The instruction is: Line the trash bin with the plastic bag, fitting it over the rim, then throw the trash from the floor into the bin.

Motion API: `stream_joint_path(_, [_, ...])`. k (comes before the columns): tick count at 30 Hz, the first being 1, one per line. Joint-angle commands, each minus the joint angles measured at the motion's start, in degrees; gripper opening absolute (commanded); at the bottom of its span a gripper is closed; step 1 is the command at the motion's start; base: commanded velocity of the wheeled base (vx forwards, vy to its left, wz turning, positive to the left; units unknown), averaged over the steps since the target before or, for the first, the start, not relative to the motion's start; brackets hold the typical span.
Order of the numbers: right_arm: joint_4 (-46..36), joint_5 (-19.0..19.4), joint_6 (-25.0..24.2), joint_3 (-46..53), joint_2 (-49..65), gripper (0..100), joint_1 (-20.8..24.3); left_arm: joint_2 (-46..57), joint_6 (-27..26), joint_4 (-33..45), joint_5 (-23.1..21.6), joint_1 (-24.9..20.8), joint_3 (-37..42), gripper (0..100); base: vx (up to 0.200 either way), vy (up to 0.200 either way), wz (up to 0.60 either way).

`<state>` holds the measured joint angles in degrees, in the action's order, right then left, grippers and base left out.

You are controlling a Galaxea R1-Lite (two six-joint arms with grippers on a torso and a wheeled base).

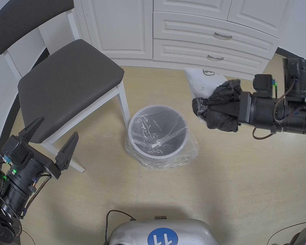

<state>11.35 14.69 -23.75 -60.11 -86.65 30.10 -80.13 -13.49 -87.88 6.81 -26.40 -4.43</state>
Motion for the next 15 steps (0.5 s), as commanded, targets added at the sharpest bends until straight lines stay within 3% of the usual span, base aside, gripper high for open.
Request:
stream_joint_path(1, [-2.5,-2.6,-6.8,-8.3,-8.4,0,5.4,1.4,-1.4,0.0,0.0,-0.1,-0.3,100,0.000,0.000,0.00])
stream_joint_path(5, [-12.5,-7.3,-14.7,-19.2,-14.0,0,8.0,1.7,-3.1,0.0,0.0,-0.1,-0.3,100,0.000,0.000,0.00])
stream_joint_path(7, [-12.5,-7.3,-14.7,-19.2,-14.0,0,8.0,1.7,-3.1,0.0,0.0,-0.1,-0.3,100,0.000,0.000,0.00])
stream_joint_path(8, [-21.3,-9.1,-21.7,-29.3,-19.0,0,8.8,2.0,-3.7,0.0,0.0,-0.1,-0.4,100,0.000,0.000,0.00])
stream_joint_path(12, [-31.8,-9.3,-28.8,-42.0,-26.0,0,8.8,2.5,-3.8,0.0,0.0,0.0,-0.5,100,0.000,0.000,0.00])
stream_joint_path(15, [-37.2,-9.3,-31.1,-48.7,-30.7,0,8.8,2.4,-3.7,0.1,0.0,0.0,-0.6,100,0.000,0.000,0.00])
